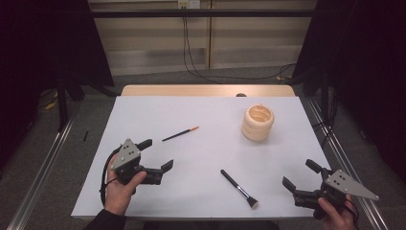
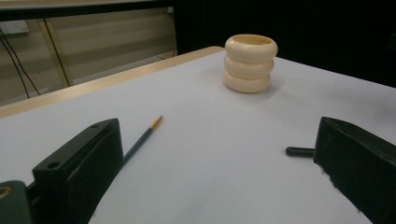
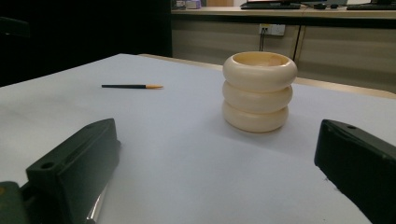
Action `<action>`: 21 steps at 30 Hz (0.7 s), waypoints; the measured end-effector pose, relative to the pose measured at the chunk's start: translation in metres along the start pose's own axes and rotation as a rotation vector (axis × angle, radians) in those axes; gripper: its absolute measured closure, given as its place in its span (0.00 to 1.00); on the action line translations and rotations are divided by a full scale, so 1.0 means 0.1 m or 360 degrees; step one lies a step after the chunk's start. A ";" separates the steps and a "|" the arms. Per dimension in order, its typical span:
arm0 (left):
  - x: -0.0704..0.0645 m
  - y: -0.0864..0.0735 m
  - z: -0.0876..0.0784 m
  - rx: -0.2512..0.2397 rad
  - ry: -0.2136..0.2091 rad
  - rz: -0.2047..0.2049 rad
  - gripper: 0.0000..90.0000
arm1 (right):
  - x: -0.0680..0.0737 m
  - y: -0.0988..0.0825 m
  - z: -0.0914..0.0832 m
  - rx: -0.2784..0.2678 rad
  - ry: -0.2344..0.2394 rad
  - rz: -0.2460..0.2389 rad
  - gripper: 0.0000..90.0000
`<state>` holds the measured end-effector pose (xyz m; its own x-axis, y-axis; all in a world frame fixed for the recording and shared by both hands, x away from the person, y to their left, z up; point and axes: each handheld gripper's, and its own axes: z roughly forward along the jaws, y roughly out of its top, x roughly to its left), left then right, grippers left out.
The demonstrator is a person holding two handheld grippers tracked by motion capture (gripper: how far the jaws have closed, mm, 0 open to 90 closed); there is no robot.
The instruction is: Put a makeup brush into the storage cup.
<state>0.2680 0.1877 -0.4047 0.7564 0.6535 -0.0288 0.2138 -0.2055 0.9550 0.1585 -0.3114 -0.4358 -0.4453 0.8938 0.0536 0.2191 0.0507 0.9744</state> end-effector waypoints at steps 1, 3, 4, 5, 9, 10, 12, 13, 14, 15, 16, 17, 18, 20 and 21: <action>0.01 0.02 0.03 -0.0007 -0.0011 0.0003 0.02 | 0.00 0.00 0.00 -0.0003 -0.0003 -0.0009 0.00; 0.03 0.04 0.06 -0.0016 -0.0025 0.0007 0.02 | 0.00 0.00 0.00 0.0002 -0.0006 -0.0012 0.00; 0.05 0.05 0.06 0.0014 -0.0003 0.0031 0.02 | 0.00 0.00 0.00 0.0001 -0.0005 -0.0010 0.00; 0.06 0.06 0.08 0.0011 -0.0011 0.0030 0.02 | 0.00 0.00 0.00 0.0000 -0.0003 -0.0005 0.00; 0.09 0.06 0.18 0.0026 0.0015 0.0061 0.02 | 0.00 -0.01 0.01 0.0002 -0.0004 -0.0011 0.00; 0.11 0.06 0.21 0.0035 0.0016 0.0053 0.02 | 0.00 -0.01 0.01 0.0002 -0.0004 -0.0014 0.00; 0.14 0.07 0.25 0.0025 0.0013 0.0039 0.02 | 0.00 -0.01 0.01 0.0001 0.0001 -0.0013 0.00; 0.16 0.09 0.26 0.0026 0.0011 0.0039 0.02 | 0.00 -0.01 0.00 0.0005 -0.0001 -0.0013 0.00; 0.17 0.10 0.29 0.0028 0.0017 0.0034 0.02 | 0.00 -0.01 0.01 0.0014 0.0002 -0.0012 0.00; 0.18 0.12 0.30 0.0028 0.0012 0.0028 0.02 | 0.00 -0.01 0.00 0.0018 0.0003 -0.0015 0.00; 0.20 0.13 0.33 0.0012 0.0008 0.0023 0.02 | 0.00 -0.01 0.01 0.0014 0.0001 -0.0015 0.00; 0.20 0.15 0.33 0.0027 0.0022 0.0020 0.02 | 0.00 -0.01 0.00 0.0011 0.0008 -0.0014 0.00; 0.22 0.16 0.35 0.0024 0.0000 0.0005 0.02 | 0.00 -0.01 0.00 0.0010 0.0005 -0.0014 0.00; 0.25 0.18 0.39 0.0042 0.0017 0.0001 0.02 | 0.00 -0.01 0.00 0.0003 -0.0005 -0.0014 0.00; 0.27 0.19 0.42 0.0036 0.0011 -0.0018 0.02 | 0.00 -0.01 0.00 0.0007 -0.0003 -0.0011 0.00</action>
<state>0.3184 0.1712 -0.4002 0.7495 0.6609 -0.0371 0.2363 -0.2147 0.9477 0.1585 -0.3118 -0.4365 -0.4452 0.8942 0.0462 0.2197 0.0590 0.9738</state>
